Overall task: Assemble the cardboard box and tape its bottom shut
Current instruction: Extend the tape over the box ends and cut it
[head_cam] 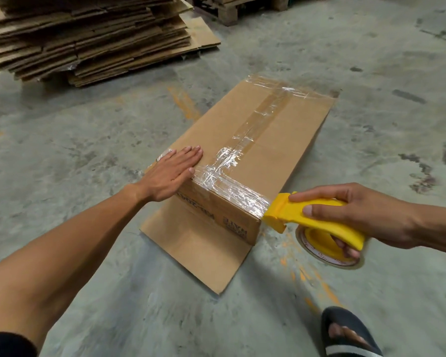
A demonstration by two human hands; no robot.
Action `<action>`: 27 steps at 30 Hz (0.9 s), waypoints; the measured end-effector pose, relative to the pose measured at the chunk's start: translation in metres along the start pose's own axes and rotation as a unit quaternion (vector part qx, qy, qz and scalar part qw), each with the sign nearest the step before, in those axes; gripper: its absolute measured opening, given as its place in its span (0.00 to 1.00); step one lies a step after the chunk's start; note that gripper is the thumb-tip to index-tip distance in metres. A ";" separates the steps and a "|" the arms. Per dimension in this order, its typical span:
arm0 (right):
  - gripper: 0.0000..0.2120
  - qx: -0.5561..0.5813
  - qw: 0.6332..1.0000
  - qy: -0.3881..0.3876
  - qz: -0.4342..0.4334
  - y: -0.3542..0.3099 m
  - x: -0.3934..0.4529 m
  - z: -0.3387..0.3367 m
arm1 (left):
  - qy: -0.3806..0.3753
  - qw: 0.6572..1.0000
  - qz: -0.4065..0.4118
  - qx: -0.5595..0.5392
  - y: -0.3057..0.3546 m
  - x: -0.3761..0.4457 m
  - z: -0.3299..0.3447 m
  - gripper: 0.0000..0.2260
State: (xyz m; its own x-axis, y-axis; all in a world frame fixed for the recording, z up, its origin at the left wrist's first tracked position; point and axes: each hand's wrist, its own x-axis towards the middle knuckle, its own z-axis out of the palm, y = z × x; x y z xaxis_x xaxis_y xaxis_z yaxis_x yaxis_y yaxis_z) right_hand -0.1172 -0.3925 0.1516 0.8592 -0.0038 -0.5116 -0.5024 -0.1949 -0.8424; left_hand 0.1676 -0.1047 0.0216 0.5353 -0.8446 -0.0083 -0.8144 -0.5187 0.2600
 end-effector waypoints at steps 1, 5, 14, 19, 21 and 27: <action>0.16 -0.016 1.000 0.010 -0.006 0.002 0.000 0.000 | -0.001 1.000 0.000 0.001 0.000 0.000 0.000 0.27; 0.14 -0.048 0.999 0.016 -0.002 0.008 0.003 0.001 | -0.003 1.000 0.003 0.007 0.000 0.000 0.000 0.26; 0.13 -0.118 0.993 0.013 -0.003 0.021 0.018 -0.006 | -0.030 0.999 -0.019 0.037 0.013 -0.001 -0.009 0.31; 0.13 -0.052 0.999 -0.012 0.005 0.029 0.021 -0.017 | -0.066 0.993 -0.012 0.098 0.083 0.003 -0.013 0.37; 0.13 -0.002 1.000 -0.020 0.018 0.035 0.024 -0.022 | -0.079 0.993 0.056 0.073 0.125 0.012 -0.002 0.35; 0.10 -0.117 0.981 -0.055 0.146 0.090 0.017 -0.025 | -0.071 0.991 0.067 0.095 0.163 0.034 0.028 0.34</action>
State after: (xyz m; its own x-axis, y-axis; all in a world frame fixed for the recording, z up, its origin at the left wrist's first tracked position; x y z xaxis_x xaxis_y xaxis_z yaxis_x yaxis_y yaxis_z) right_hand -0.1453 -0.4347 0.0713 0.6593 0.0108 -0.7518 -0.6787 -0.4217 -0.6013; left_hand 0.0468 -0.2216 0.0367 0.3938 -0.9105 -0.1263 -0.9107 -0.4051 0.0808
